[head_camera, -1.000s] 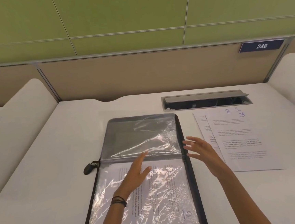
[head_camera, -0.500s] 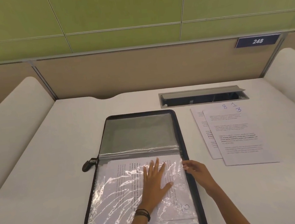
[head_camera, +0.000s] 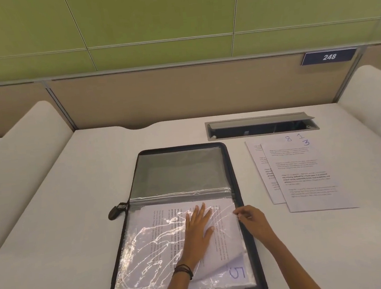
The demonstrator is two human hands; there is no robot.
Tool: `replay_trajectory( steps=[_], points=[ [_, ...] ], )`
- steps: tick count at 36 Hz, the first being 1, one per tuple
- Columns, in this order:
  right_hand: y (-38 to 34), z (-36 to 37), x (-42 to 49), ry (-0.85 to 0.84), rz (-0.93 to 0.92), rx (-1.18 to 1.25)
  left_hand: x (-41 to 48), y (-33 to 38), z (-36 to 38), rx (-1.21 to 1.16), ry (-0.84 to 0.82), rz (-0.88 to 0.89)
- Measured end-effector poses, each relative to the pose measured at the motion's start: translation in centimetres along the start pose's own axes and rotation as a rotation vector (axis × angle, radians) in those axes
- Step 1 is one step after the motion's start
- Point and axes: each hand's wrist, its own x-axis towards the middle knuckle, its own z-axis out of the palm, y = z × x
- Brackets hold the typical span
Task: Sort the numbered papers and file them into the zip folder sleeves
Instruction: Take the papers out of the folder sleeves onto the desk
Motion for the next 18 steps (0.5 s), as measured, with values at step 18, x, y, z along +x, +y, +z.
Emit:
replay_trajectory(
  steps=[18],
  points=[
    [-1.2, 0.8, -1.0, 0.019, 0.135, -0.252, 0.1, 0.2, -0.4, -0.052, -0.002, -0.013]
  ],
)
